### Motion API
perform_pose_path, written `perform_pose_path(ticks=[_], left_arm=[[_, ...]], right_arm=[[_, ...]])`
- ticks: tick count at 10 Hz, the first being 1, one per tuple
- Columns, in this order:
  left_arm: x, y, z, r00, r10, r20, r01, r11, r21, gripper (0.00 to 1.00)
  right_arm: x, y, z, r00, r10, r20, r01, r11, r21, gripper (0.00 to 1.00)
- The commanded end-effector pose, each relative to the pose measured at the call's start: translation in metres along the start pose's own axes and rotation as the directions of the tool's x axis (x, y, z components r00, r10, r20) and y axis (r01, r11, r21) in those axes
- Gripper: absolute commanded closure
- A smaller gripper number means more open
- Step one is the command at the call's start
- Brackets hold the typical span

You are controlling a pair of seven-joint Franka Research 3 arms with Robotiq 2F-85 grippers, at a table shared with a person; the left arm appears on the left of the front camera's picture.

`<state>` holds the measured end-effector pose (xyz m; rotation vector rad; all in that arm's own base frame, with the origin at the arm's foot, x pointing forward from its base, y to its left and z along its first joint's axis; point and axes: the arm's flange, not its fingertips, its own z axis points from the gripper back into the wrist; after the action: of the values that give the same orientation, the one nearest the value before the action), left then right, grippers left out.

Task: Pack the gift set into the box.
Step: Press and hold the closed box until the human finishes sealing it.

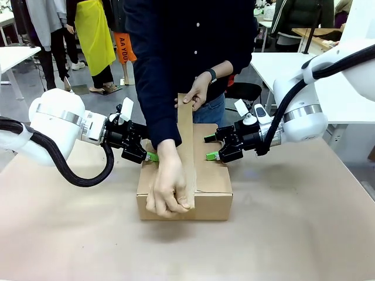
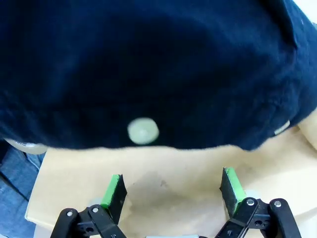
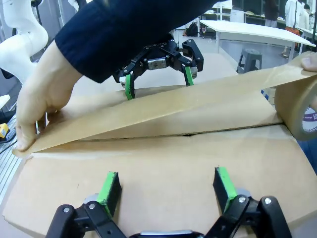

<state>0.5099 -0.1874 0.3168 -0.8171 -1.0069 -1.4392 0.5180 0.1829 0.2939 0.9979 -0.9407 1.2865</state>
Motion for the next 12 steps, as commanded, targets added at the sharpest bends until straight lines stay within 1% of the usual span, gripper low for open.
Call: perform_pose_path(ticks=[1,12], left_arm=[[-0.0031,-0.0016,-0.0007,1.000,-0.019,0.002,0.019,1.000,0.005,0.00],[-0.0031,-0.0016,-0.0007,1.000,-0.019,0.002,0.019,1.000,0.005,0.00]], right_arm=[[-0.0013,0.0003,-0.0015,1.000,-0.005,-0.007,0.005,1.000,-0.004,0.00],[-0.0013,0.0003,-0.0015,1.000,-0.005,-0.007,0.005,1.000,-0.004,0.00]])
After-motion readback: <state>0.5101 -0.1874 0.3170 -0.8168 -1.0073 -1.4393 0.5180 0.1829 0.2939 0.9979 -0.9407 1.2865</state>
